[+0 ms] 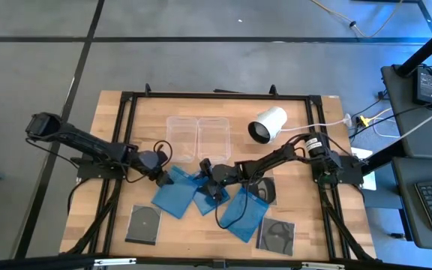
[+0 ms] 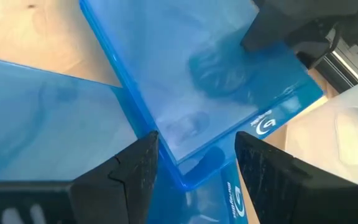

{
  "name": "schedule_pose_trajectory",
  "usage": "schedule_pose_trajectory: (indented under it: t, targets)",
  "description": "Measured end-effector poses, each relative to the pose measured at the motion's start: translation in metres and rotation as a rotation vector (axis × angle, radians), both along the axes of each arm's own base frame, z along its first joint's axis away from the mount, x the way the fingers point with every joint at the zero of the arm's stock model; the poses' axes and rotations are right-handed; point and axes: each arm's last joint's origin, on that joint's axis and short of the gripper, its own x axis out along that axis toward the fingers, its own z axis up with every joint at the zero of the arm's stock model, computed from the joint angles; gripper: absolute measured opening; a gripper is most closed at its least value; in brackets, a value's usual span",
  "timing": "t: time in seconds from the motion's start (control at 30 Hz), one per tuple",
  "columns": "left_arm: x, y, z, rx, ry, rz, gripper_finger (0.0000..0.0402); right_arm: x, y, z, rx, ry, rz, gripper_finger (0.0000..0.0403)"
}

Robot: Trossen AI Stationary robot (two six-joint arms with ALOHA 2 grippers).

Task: Pick & place jewel cases by type
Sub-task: Put the top left blue cd case into the left transparent bin

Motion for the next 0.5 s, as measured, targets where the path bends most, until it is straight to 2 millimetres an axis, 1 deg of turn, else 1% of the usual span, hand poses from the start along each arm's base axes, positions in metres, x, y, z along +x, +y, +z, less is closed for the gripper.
schedule_pose_trajectory:
  t: [0.13, 0.23, 0.37, 0.5]
  targets:
    - [0.000, 0.000, 0.005, -0.014, -0.035, 0.017, 0.0103, -0.003, 0.004, 0.006, -0.090, 0.020, -0.028, 0.0217]
    - [-0.001, 0.000, 0.008, -0.018, -0.055, 0.016, 0.0097, -0.006, 0.007, 0.016, -0.159, 0.017, -0.080, 0.0217]
    - [0.000, 0.000, 0.014, -0.028, -0.110, 0.011, 0.0081, -0.009, 0.010, 0.033, -0.166, -0.006, -0.102, 0.0217]
    - [-0.001, 0.000, 0.019, -0.035, -0.150, 0.011, 0.0056, -0.012, 0.009, 0.039, -0.154, 0.013, -0.109, 0.0217]
